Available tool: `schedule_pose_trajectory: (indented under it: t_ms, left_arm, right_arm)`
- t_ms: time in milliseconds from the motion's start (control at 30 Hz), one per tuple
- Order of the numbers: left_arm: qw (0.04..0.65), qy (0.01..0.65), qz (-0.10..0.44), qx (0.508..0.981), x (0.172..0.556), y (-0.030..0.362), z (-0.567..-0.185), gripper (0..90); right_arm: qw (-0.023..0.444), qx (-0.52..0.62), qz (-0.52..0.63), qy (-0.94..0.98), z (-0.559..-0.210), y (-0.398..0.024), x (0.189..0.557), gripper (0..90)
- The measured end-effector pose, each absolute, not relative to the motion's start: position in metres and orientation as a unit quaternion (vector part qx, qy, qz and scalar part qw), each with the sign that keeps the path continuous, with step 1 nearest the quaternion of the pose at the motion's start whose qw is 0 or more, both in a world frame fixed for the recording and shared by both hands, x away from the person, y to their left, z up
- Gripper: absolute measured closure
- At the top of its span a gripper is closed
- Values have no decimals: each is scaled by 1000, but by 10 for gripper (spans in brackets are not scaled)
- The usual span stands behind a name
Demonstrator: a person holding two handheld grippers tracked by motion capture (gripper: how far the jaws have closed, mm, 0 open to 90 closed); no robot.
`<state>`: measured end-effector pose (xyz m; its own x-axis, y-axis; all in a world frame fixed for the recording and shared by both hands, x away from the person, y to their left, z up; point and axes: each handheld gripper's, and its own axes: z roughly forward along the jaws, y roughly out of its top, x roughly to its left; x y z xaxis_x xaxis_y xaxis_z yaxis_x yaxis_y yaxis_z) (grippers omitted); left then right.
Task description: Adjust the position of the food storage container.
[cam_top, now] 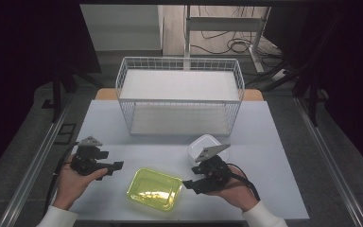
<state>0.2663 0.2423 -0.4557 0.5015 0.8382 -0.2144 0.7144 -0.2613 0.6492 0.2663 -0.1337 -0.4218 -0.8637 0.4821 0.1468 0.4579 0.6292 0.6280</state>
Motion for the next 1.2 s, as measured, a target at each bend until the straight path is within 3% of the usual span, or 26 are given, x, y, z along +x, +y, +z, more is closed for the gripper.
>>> schedule_pose_trajectory:
  t_ms: [67, 133, 400, 667, 1200]
  left_arm:
    - [357, 492, 87, 790, 266, 242, -456, 232]
    - [356, 491, 87, 790, 266, 242, -456, 232]
    - [354, 491, 87, 791, 267, 241, -457, 223]
    - [350, 489, 87, 794, 267, 241, -458, 220]
    - [352, 490, 87, 793, 266, 241, -458, 217]
  right_arm:
    - [7, 245, 334, 910, -422, -118, 263, 523]
    - [5, 240, 332, 912, -422, -115, 262, 542]
    - [-18, 194, 304, 933, -431, -74, 251, 758]
    - [-40, 158, 279, 946, -442, -47, 240, 868]
    - [-73, 93, 212, 970, -472, -18, 209, 886]
